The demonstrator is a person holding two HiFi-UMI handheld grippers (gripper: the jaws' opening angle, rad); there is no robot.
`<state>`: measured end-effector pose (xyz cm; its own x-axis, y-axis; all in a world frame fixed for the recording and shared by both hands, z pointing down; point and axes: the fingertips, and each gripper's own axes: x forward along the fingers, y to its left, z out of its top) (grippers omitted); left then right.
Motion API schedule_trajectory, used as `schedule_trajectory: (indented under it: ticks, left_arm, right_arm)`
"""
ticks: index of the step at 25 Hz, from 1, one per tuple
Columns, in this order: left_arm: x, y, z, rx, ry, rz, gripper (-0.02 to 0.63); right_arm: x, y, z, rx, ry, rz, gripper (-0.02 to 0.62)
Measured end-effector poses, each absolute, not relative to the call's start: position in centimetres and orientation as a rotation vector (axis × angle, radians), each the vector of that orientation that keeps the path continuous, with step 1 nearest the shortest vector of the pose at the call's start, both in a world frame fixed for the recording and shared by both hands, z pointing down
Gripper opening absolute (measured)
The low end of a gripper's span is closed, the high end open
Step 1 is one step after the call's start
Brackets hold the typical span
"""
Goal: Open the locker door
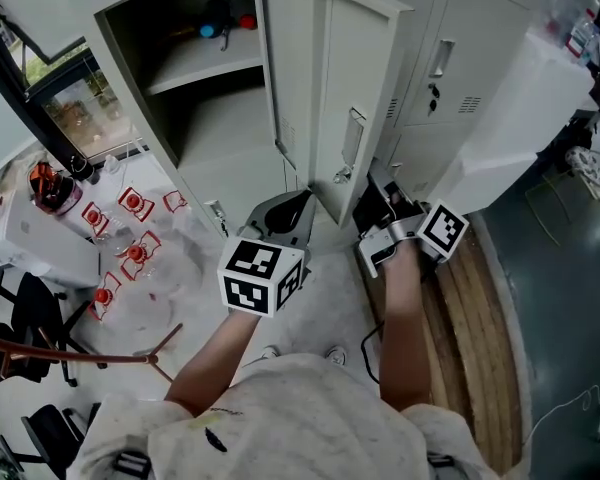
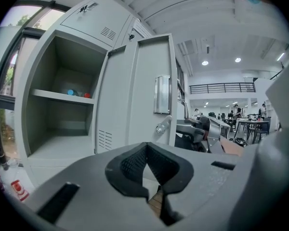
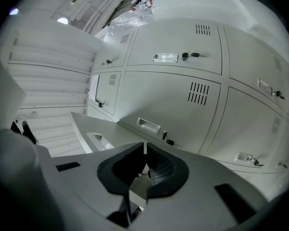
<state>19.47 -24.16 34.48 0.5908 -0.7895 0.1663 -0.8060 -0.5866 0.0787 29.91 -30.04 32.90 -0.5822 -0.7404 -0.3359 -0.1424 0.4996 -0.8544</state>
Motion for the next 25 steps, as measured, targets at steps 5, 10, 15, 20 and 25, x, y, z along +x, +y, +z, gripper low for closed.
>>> schedule_trajectory:
  ticks: [5,10,15,20,25]
  left_arm:
    - [19.6,-24.0,34.5,2.667,-1.348,0.161,0.005]
    - [19.4,-23.9,34.4,2.658,-1.363,0.147,0.005]
    - [19.4,-23.5,34.4,2.657,-1.366,0.149,0.005]
    - [19.2,-23.2,34.4,2.655,-1.366,0.148,0.005]
    - [19.2,-22.7,34.6,2.660,-1.342,0.151,0.005]
  right_arm:
    - [30.6,-30.3,33.0,-0.739,2.029,-1.063,0.020]
    - [30.8,-30.5,32.9,-0.755,2.025,-1.064,0.020]
    - [30.8,-30.3,32.8,-0.775,2.009,-1.066,0.020]
    - [31.7,-30.1,32.7,-0.875,2.000,-1.011,0.020]
    - [32.6,-28.6,31.6,-0.960,2.043,-0.913,0.020]
